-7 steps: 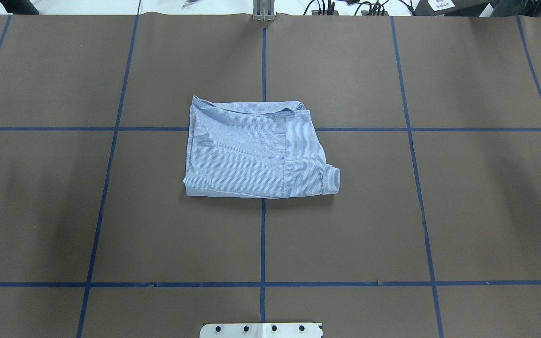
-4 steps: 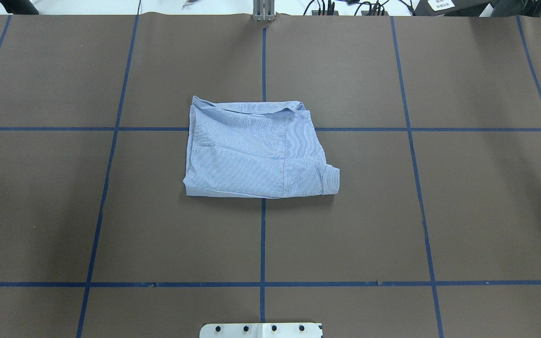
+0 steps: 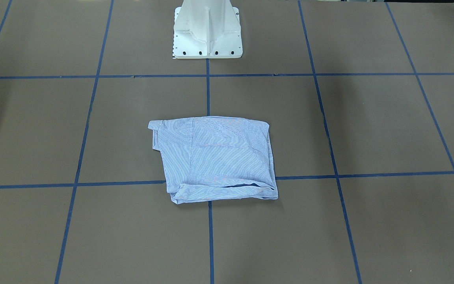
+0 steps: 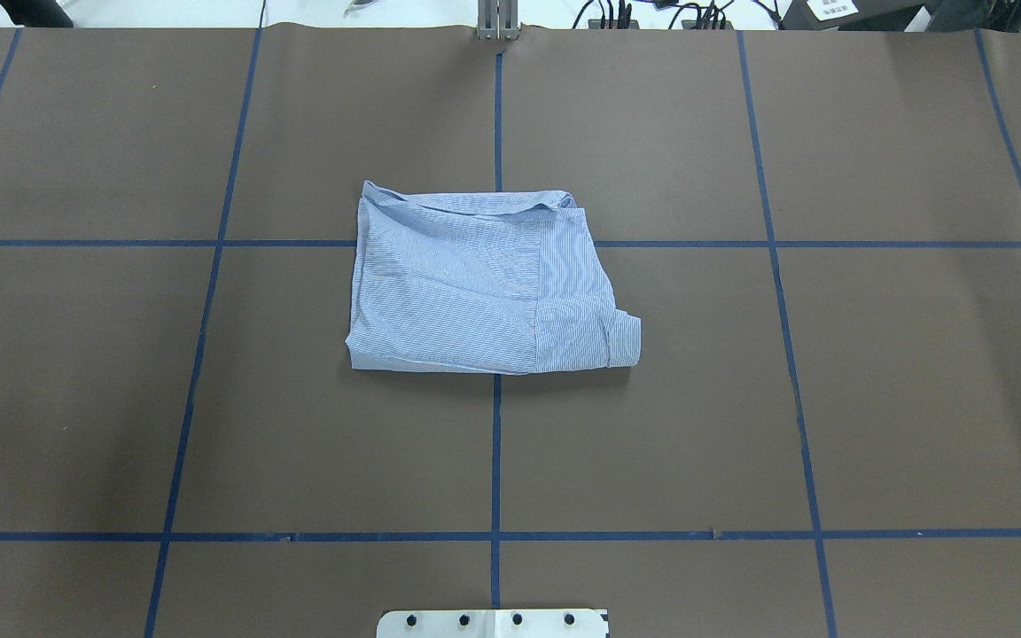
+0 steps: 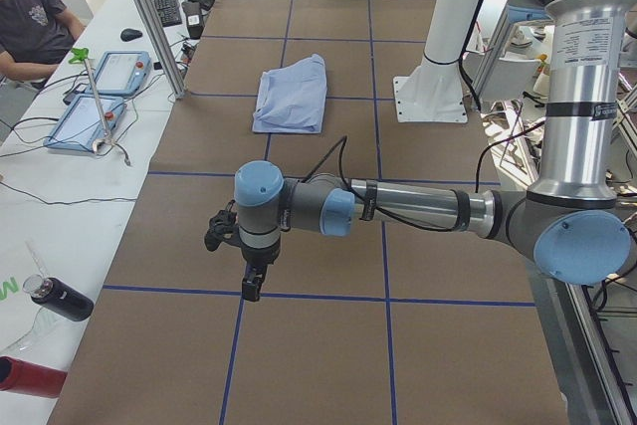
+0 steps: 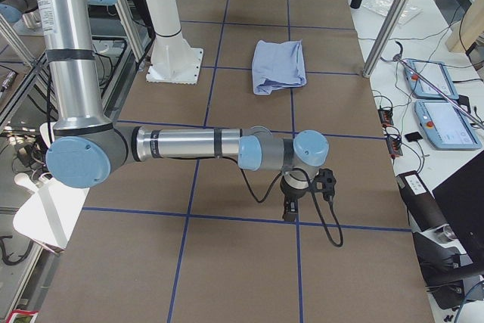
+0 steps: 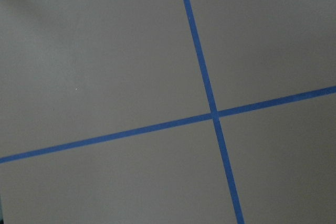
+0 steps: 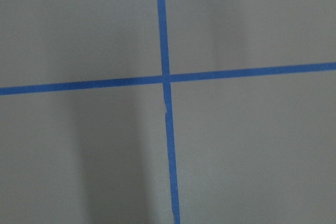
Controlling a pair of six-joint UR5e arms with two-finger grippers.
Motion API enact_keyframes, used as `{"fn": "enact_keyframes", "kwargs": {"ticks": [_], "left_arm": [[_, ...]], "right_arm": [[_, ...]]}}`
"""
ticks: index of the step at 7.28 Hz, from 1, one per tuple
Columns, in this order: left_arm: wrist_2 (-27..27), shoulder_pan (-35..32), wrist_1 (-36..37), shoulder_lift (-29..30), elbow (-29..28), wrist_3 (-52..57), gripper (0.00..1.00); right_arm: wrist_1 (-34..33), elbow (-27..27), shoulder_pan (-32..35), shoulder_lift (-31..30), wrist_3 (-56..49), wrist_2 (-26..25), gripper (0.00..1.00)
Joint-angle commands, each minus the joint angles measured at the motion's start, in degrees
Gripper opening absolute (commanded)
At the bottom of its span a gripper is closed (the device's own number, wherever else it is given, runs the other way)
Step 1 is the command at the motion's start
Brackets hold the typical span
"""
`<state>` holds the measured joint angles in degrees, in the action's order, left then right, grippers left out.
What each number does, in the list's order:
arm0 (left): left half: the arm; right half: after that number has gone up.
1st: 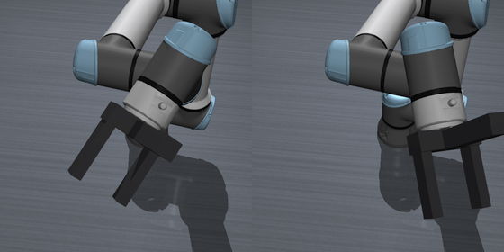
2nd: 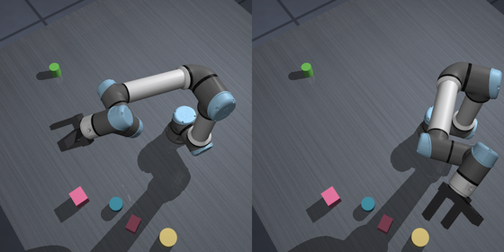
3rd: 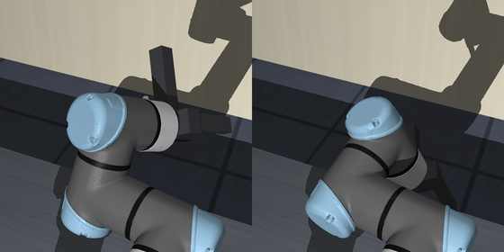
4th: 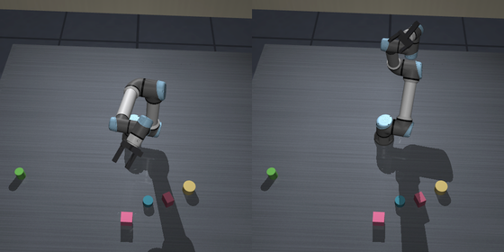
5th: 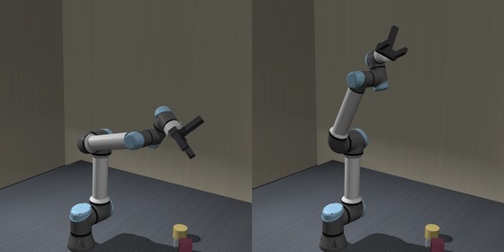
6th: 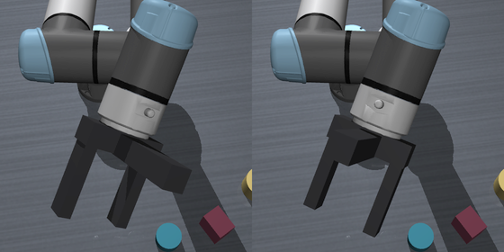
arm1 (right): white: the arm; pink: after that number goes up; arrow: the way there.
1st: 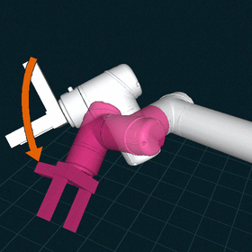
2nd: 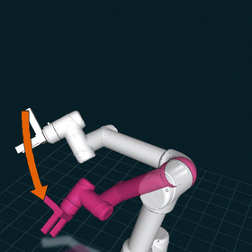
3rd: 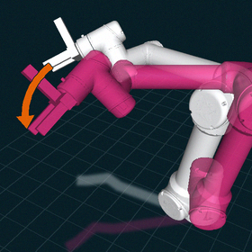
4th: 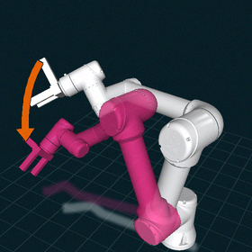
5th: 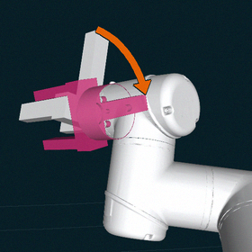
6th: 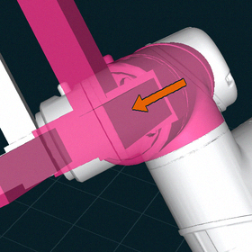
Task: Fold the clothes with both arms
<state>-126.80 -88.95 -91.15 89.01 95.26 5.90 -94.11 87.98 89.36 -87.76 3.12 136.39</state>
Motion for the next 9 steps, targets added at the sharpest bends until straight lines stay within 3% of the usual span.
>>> {"fn": "enact_keyframes", "kwargs": {"ticks": [1,4,9], "left_arm": [[-5.96,0.0,1.33,-0.77,0.28,-2.62,1.0],[-5.92,0.0,1.33,-0.77,0.89,-4.49,1.0],[-5.92,-0.09,1.33,-1.04,0.8,-4.4,1.0]], "right_arm": [[0.33,1.65,1.08,-3.98,0.4,0.98,1.0],[0.51,10.42,1.08,-9.42,7.22,-1.04,1.0],[0.51,11.42,1.08,-9.09,7.43,-1.04,1.0]]}}
